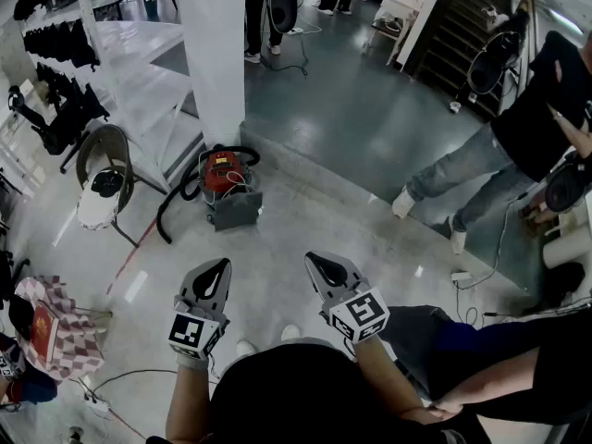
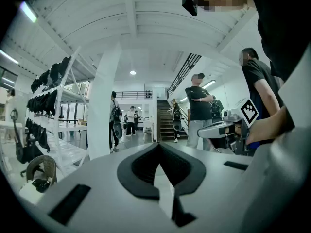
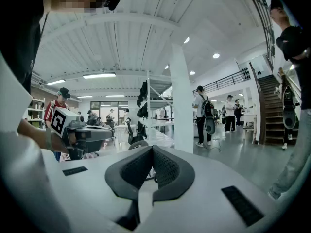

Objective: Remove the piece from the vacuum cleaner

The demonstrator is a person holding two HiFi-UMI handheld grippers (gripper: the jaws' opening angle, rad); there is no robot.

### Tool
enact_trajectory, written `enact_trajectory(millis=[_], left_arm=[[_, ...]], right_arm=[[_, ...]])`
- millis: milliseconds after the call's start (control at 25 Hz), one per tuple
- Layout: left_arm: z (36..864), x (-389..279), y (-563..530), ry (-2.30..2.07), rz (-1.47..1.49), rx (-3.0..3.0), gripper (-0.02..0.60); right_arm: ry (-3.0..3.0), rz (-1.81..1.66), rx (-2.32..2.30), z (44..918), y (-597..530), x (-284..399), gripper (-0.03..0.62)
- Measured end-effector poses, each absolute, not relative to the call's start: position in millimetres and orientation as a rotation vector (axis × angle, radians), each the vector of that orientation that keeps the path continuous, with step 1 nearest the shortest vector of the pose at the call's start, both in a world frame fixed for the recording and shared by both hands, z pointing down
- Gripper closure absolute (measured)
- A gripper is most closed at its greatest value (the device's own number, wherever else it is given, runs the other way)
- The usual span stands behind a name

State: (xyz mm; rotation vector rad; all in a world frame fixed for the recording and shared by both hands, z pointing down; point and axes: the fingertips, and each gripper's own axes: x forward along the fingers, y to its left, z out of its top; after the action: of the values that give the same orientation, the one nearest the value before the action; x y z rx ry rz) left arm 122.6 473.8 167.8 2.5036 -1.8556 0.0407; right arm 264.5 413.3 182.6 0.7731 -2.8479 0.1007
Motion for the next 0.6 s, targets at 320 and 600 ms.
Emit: enact_trajectory(millis=[320,600], left_arm=[[184.7,146.8,443.8,-1.87,0.151,2.516,0.565],[190.3,166.7,421.3,-1.892,0.202,2.513,0.565]], right_arm=[[-2.87,0.107,0.777,183.7,381.5,294.7,0.568],[-2.934,0.173,0.761,186.0,355.1,312.9,0.568]])
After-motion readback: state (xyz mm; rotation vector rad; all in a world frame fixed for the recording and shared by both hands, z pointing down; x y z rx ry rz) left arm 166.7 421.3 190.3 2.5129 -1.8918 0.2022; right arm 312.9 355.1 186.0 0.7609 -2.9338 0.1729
